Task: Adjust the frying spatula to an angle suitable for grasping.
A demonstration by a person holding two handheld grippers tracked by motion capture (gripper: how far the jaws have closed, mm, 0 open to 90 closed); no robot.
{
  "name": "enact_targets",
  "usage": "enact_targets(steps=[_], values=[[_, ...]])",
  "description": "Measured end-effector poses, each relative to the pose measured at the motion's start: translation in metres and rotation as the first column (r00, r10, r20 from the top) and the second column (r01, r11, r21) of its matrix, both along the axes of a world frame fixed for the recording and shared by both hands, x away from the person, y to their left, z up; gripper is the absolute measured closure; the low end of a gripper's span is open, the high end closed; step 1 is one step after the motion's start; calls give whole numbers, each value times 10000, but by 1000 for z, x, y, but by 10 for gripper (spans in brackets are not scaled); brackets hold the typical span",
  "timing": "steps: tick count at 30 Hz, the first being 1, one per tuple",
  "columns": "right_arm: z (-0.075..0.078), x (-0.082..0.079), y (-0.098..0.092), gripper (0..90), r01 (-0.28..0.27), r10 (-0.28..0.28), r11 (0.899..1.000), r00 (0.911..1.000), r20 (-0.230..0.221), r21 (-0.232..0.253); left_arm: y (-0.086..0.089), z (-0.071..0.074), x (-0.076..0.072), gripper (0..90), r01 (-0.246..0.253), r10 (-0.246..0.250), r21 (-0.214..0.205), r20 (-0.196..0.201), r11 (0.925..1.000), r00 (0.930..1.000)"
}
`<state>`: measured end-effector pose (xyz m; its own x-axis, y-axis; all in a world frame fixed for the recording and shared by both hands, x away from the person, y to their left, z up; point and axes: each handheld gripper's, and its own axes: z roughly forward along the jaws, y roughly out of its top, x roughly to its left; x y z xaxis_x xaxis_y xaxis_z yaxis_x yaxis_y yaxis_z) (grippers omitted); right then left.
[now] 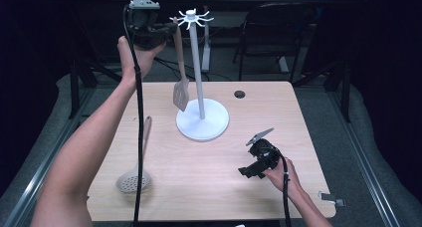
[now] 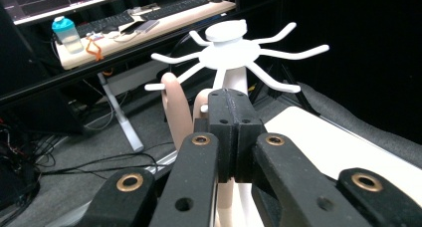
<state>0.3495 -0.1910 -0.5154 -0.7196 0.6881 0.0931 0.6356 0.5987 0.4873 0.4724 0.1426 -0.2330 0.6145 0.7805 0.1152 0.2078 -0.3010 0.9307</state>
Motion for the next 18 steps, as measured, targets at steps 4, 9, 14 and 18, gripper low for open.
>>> enact_targets(steps=[4, 9, 14, 18], values=[[-1, -1, 1, 95, 204, -207, 9996, 9997, 141, 195, 3, -1, 4, 900, -136, 135, -73, -70, 9999, 9999], [-1, -1, 0, 95, 167, -168, 9998, 9997, 149, 112, 6, -3, 9, 900, -244, 241, -168, -139, 9996, 9996], [-1, -1, 1, 95, 207, -210, 9995, 9997, 124, 231, 7, -3, 11, 900, -242, 237, -208, -205, 9995, 9995], [0, -1, -1, 94, 64, -64, 10000, 9999, 79, -24, 11, -6, 10, 869, -255, 245, -279, -348, 9993, 9991]])
